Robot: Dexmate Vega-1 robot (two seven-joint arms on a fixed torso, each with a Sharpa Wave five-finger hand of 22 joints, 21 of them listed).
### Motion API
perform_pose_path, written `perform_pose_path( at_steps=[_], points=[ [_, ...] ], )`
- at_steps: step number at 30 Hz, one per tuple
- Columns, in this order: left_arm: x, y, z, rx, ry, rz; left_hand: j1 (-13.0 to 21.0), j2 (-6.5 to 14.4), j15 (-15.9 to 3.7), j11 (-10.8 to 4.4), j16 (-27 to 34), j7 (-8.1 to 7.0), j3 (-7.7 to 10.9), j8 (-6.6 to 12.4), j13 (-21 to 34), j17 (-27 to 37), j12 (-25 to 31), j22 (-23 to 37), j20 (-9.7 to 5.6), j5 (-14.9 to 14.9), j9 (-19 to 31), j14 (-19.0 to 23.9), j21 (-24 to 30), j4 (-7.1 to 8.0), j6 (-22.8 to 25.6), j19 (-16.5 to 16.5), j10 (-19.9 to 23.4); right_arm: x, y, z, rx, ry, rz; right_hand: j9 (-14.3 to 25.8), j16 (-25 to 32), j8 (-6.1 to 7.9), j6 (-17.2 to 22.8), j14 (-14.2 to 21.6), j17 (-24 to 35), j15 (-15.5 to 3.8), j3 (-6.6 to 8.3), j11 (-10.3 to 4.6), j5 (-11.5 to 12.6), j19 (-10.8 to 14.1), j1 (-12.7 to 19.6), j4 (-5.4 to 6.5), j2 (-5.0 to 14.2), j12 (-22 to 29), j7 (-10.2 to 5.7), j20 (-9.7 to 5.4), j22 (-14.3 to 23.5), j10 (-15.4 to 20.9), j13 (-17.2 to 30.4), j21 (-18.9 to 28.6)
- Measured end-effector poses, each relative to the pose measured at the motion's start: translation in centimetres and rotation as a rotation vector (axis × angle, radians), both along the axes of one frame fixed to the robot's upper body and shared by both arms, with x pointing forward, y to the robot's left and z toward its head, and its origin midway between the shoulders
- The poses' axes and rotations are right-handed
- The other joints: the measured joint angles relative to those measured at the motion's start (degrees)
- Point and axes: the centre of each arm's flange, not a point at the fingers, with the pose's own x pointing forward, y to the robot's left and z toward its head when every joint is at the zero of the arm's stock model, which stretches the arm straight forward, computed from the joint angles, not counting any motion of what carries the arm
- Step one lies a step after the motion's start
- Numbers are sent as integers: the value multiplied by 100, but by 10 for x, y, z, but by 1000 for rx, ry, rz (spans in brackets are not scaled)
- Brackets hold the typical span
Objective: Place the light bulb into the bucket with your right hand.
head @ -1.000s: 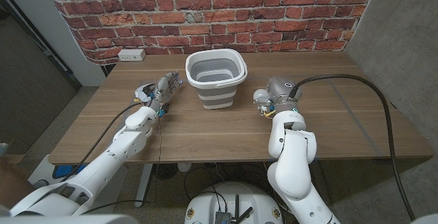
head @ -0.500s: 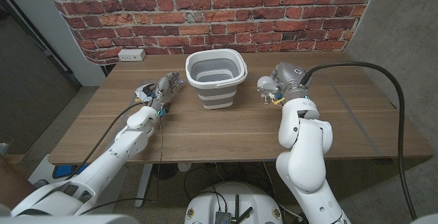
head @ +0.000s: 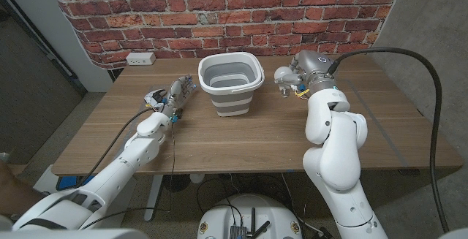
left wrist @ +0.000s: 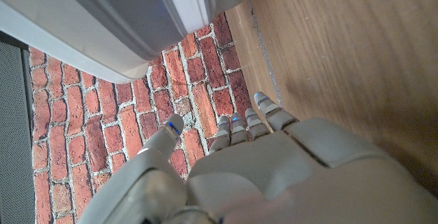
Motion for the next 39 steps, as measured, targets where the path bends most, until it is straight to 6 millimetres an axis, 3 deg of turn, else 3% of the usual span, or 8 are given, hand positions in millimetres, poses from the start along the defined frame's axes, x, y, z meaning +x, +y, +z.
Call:
perform_pose_path(
  at_steps=[25,39],
  points=[
    [6,-9,3,-9,-5,-2,0,0,0,0,0,0,-16,0,0,0,0,0,0,0,0,0,0,-16,0,0,0,28,8,58,-72,-67,159,0,44,0,10,0,26,0,-46,18,26,-32,0,1,0,-1,-3,31,0,42,-10,0],
    [4,-11,2,-6,-3,0,0,0,0,0,0,0,-16,0,0,1,0,0,0,0,0,0,0,-16,-1,0,0,54,27,81,-88,-53,300,-28,44,28,32,0,53,0,-87,20,25,-32,0,6,0,6,13,93,0,60,9,0]
  ],
)
